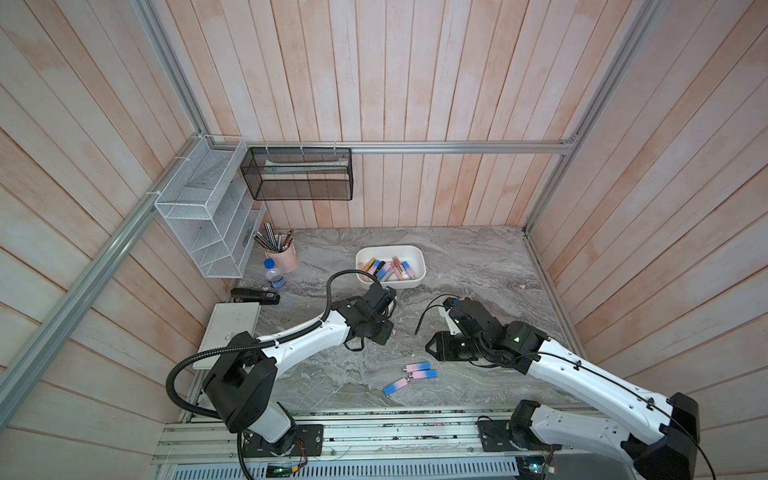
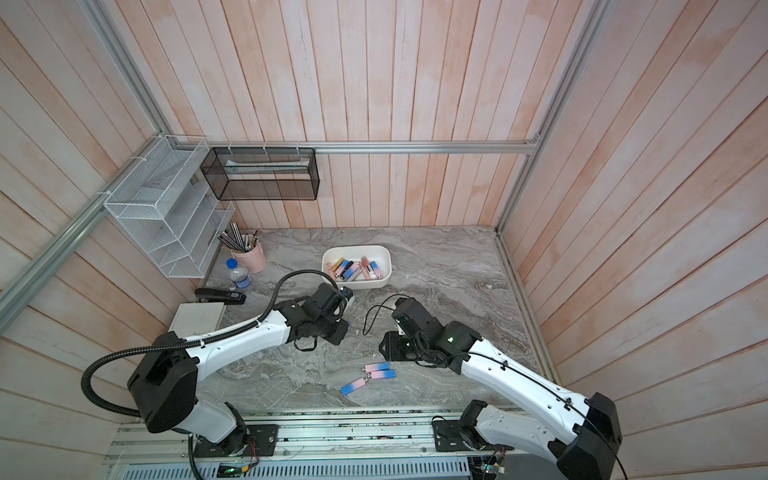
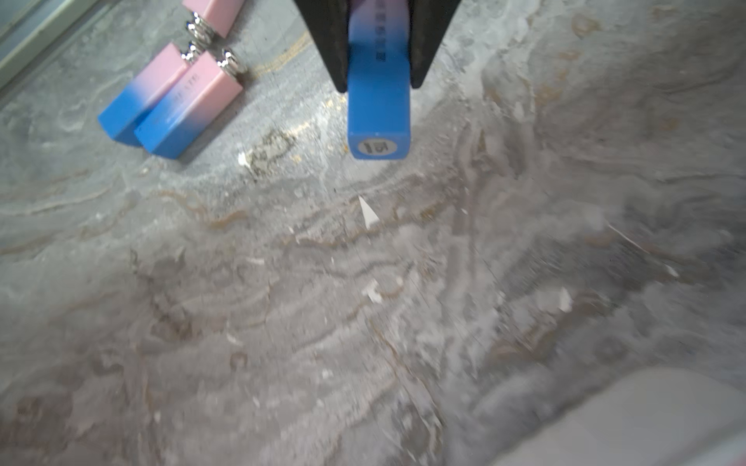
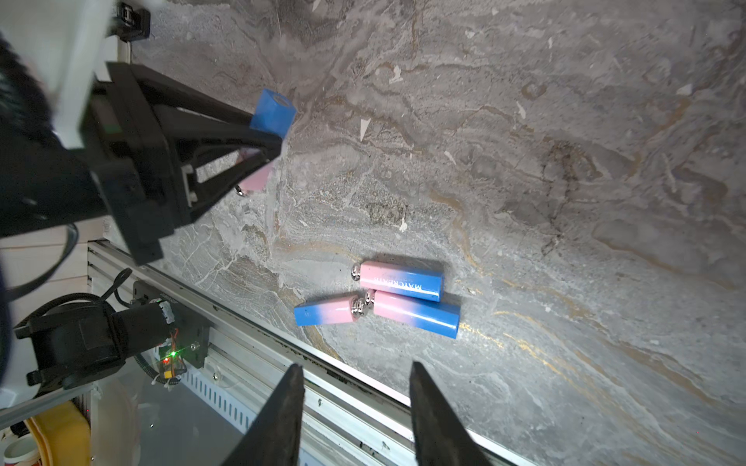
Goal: Put the lipstick into the storage box
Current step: Pick up the lipstick at the center of the board, then place the lipstick in the storage box.
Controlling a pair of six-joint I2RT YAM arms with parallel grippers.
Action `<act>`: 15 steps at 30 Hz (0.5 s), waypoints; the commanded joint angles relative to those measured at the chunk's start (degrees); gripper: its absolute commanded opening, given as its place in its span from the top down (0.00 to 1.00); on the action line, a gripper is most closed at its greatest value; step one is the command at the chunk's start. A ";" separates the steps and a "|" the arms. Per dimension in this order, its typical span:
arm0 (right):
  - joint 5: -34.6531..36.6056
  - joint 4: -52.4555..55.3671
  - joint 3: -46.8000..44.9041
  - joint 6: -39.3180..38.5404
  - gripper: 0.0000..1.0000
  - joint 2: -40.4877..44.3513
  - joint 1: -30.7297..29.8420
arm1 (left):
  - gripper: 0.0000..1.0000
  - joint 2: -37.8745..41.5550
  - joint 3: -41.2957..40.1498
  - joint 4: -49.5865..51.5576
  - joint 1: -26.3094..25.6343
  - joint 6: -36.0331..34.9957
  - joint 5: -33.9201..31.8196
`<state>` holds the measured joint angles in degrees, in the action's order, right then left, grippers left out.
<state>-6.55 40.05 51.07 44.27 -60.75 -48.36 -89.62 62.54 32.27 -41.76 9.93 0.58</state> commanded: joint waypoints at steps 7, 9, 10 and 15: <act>-2.87 -1.31 5.15 -7.95 0.56 -4.35 8.13 | 0.78 -17.20 25.65 1.03 10.61 -11.08 0.79; -3.50 -1.50 6.10 -9.02 0.55 -5.66 9.37 | 0.78 -22.30 32.90 2.31 11.97 -11.82 1.42; -3.71 -1.73 6.54 -9.46 0.56 -6.34 10.01 | 0.78 -25.02 36.61 3.03 12.61 -12.04 1.76; -5.23 -3.12 8.58 -10.67 0.56 -9.10 13.10 | 0.78 -35.40 49.62 5.67 14.72 -12.62 3.02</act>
<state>-10.17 37.95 57.41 35.77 -68.75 -36.51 -121.71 108.20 34.72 -27.70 -0.82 1.76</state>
